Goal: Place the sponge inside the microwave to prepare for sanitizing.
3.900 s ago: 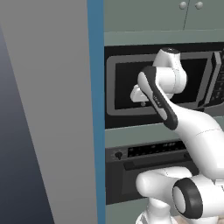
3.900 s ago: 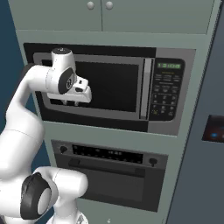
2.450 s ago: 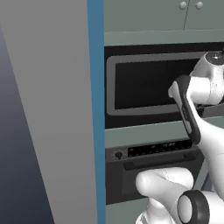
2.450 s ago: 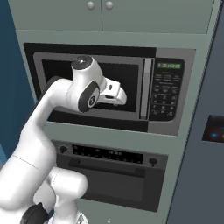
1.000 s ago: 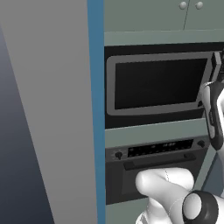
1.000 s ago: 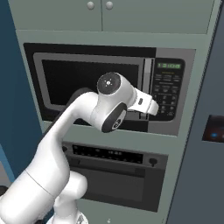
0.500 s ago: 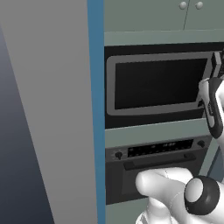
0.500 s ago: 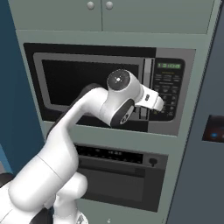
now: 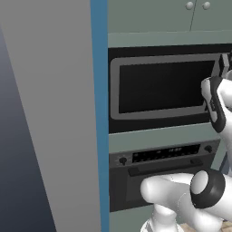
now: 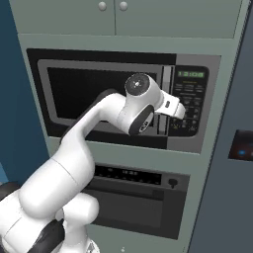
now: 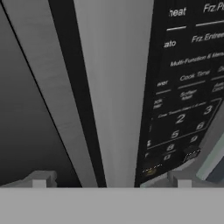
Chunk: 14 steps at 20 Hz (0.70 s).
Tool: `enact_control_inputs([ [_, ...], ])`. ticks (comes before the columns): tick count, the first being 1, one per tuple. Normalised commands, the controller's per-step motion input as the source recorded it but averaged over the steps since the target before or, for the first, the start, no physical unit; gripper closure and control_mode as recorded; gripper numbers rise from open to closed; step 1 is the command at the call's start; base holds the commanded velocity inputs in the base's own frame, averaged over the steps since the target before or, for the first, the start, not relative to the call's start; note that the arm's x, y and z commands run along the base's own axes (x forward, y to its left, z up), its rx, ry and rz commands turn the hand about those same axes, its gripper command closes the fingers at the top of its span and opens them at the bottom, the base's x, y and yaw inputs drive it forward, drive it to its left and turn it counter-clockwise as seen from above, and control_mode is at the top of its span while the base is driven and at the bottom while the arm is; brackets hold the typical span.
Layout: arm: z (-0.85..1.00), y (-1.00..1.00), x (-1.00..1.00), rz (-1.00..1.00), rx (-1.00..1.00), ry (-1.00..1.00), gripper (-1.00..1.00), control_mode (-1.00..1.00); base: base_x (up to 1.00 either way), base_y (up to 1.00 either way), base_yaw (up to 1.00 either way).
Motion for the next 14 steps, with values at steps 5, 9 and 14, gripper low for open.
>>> enact_control_inputs([
  [5, 0.0, -0.07, 0.1, 0.01, 0.0, -0.05, -1.0, -1.0, 0.0, 0.0, 0.0],
  [9, 0.0, -0.12, 0.2, 0.01, 0.0, -0.03, -1.0, -1.0, 0.0, 0.0, 0.0],
  [14, -0.01, -0.11, 0.26, 0.02, 0.0, -0.01, -1.0, -1.0, 0.0, 0.0, 0.0],
])
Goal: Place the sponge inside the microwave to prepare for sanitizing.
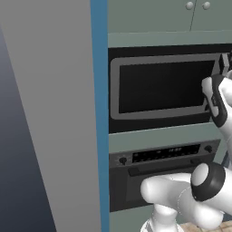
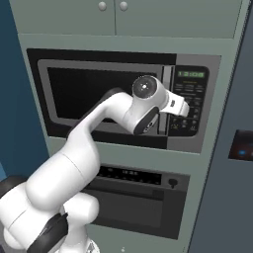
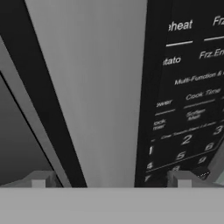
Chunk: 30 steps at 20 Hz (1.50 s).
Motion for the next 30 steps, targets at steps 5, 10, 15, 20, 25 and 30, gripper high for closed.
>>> enact_control_inputs([
  [5, -0.04, -0.04, 0.2, 0.02, 0.0, 0.0, -1.0, -1.0, 0.0, 0.0, 0.0],
  [10, -0.1, 0.0, 0.32, 0.02, 0.0, 0.0, -1.0, -1.0, 0.0, 0.0, 0.0],
  [15, -0.14, 0.0, 0.34, 0.02, 0.0, 0.0, 1.0, -1.0, 0.0, 0.0, 0.0],
  [20, 0.0, 0.0, 0.0, 0.0, 0.0, 0.0, 1.0, -1.0, 0.0, 0.0, 0.0],
  [25, 0.0, 0.0, -0.31, -0.01, 0.0, 0.0, 1.0, -1.0, 0.0, 0.0, 0.0],
  [30, 0.0, 0.03, -0.91, -0.12, -0.02, -0.01, 1.0, -1.0, 0.0, 0.0, 0.0],
])
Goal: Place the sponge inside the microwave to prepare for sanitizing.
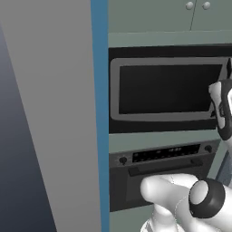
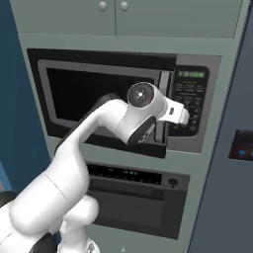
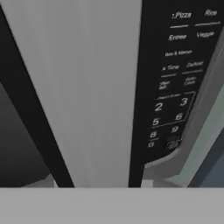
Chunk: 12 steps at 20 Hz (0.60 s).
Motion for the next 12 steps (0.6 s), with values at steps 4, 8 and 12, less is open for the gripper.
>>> enact_control_inputs([
  [4, -0.09, 0.3, -1.0, -0.2, -0.07, -0.03, 1.0, -1.0, 0.0, 0.0, 0.0],
  [8, -0.31, 0.48, -1.0, -0.26, -0.05, -0.07, 1.0, -1.0, 0.0, 0.0, 0.0],
  [12, -0.41, 0.53, -1.0, -0.23, -0.06, -0.12, 1.0, -1.0, 0.0, 0.0, 0.0],
])
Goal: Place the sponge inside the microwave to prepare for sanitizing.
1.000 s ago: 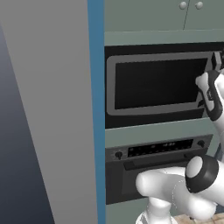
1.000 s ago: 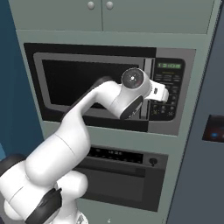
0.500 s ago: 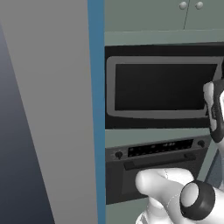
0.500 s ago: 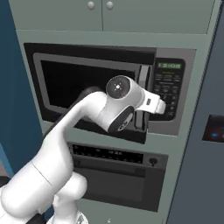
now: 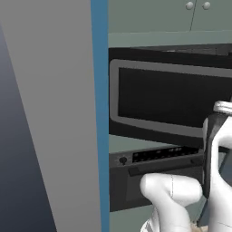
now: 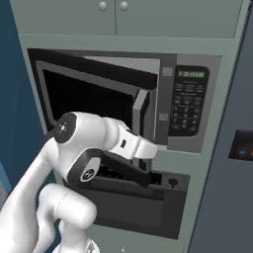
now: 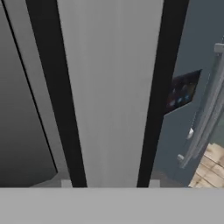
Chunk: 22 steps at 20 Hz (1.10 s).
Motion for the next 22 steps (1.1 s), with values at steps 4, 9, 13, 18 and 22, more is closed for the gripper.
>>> enact_control_inputs([
  [4, -0.4, 0.61, -1.0, -0.25, -0.08, -0.11, 1.0, -1.0, 0.0, 0.0, 0.0],
  [9, -0.5, 0.7, -1.0, -0.26, -0.03, -0.16, 1.0, -1.0, 0.0, 0.0, 0.0],
  [13, -0.6, 0.83, -1.0, -0.26, -0.03, -0.22, 1.0, -1.0, 0.0, 0.0, 0.0],
  [18, -0.47, 0.67, -0.74, -0.25, 0.0, -0.16, 1.0, -1.0, 0.0, 0.0, 0.0],
  [22, -0.04, 0.3, -0.16, -0.04, 0.0, -0.02, -1.0, -1.0, 0.0, 0.0, 0.0],
])
